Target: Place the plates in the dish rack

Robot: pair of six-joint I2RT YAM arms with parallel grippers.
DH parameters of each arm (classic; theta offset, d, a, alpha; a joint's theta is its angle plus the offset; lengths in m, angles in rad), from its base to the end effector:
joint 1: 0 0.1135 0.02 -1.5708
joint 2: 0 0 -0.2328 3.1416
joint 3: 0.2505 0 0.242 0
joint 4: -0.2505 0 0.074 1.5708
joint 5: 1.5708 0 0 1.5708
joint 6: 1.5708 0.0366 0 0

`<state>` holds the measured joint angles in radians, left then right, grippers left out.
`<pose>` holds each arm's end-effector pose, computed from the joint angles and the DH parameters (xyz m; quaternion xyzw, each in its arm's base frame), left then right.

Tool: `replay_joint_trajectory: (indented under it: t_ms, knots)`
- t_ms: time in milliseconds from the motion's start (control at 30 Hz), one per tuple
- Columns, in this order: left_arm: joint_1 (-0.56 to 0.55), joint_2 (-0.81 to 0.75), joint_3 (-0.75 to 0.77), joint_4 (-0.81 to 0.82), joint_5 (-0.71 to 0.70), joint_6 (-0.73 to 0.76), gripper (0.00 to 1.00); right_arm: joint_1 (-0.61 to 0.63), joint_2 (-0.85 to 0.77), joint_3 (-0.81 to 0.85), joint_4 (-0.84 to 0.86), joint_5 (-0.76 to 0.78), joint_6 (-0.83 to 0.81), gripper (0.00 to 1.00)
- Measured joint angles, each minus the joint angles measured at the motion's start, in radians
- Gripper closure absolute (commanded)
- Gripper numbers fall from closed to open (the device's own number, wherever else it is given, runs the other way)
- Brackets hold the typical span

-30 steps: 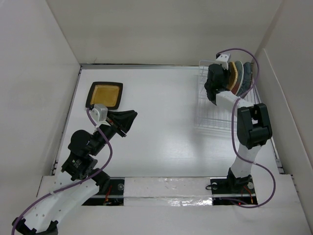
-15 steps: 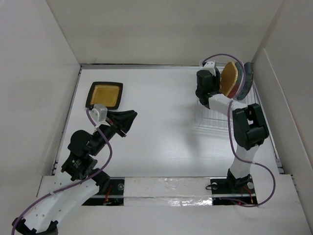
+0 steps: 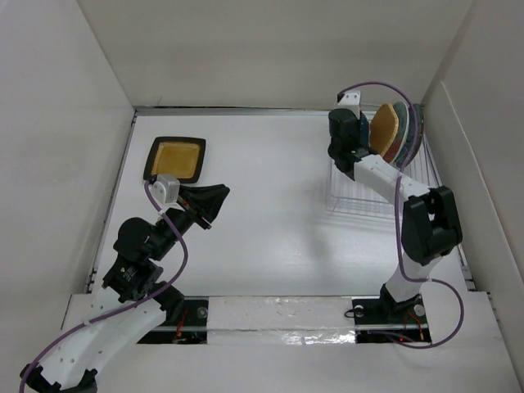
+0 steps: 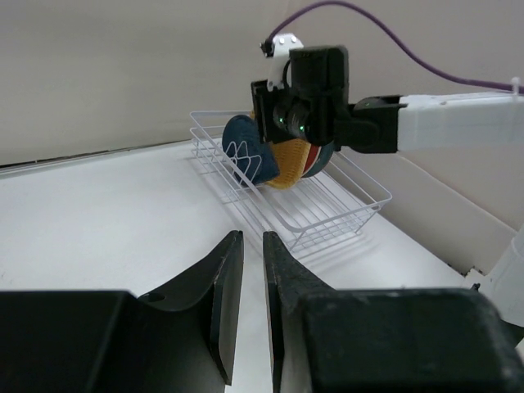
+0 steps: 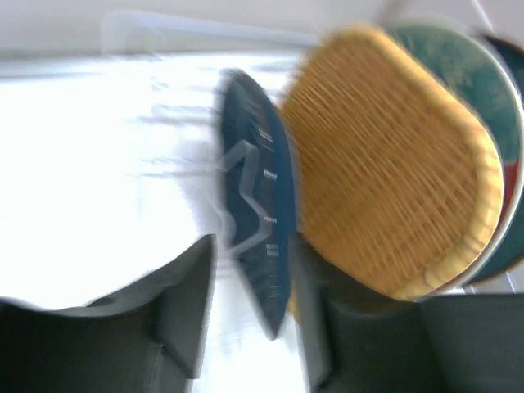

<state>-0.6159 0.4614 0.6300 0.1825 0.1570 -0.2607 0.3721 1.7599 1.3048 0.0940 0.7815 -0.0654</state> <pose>0.1077 -0.0833 0.3535 0.1642 0.5506 -0.3875 0.7209 0.3766 0.1193 0.2577 0.0464 0.7895 -0.2293 0.5675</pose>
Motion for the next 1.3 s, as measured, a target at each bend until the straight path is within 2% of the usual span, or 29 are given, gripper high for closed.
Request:
replay_joint_trajectory:
  t_ms: [33, 67, 100, 133, 233, 367, 500, 533, 567, 633, 667, 867, 1167, 1300]
  knots:
    - [0.000, 0.000, 0.000, 0.000, 0.000, 0.000, 0.88, 0.020, -0.016, 0.015, -0.007, -0.028, 0.029, 0.91]
    - [0.000, 0.000, 0.000, 0.000, 0.000, 0.000, 0.90, 0.049, -0.030, 0.035, -0.007, -0.051, 0.035, 1.00]
    - [0.000, 0.000, 0.000, 0.000, 0.000, 0.000, 0.97, 0.079, -0.037, 0.058, -0.008, -0.087, 0.068, 1.00]
    - [0.000, 0.000, 0.000, 0.000, 0.000, -0.003, 1.00, 0.112, -0.039, 0.079, -0.005, -0.128, 0.089, 1.00]
    - [0.000, 0.000, 0.000, 0.000, -0.001, -0.003, 1.00, 0.207, -0.008, 0.139, 0.019, -0.285, 0.183, 1.00]
    - [0.000, 0.000, 0.000, 0.000, -0.005, -0.003, 1.00, 0.313, 0.142, 0.243, 0.078, -0.473, 0.336, 1.00]
    - [0.000, -0.001, 0.000, 0.000, -0.008, -0.003, 1.00, 0.385, 0.362, 0.372, 0.100, -0.581, 0.471, 0.85]
    - [0.000, -0.002, 0.000, 0.000, -0.008, -0.003, 1.00, 0.399, 0.413, 0.403, 0.094, -0.600, 0.501, 0.73]
    - [0.000, -0.005, 0.000, -0.001, -0.008, -0.004, 1.00, 0.409, 0.466, 0.436, 0.092, -0.623, 0.534, 0.67]
    - [0.000, -0.008, 0.000, 0.000, -0.008, -0.004, 1.00, 0.421, 0.560, 0.511, 0.083, -0.661, 0.594, 0.56]
    - [0.000, -0.010, 0.000, 0.000, -0.009, -0.004, 1.00, 0.424, 0.609, 0.557, 0.070, -0.681, 0.624, 0.54]
    - [0.000, -0.015, 0.000, 0.000, -0.016, -0.008, 1.00, 0.421, 0.800, 0.755, 0.048, -0.788, 0.795, 0.49]
    - [0.000, -0.018, 0.000, 0.000, -0.016, -0.010, 1.00, 0.421, 1.001, 1.026, 0.026, -0.892, 0.996, 0.45]
    - [0.000, -0.027, 0.000, -0.001, -0.016, -0.010, 1.00, 0.421, 1.064, 1.096, 0.038, -0.926, 1.096, 0.44]
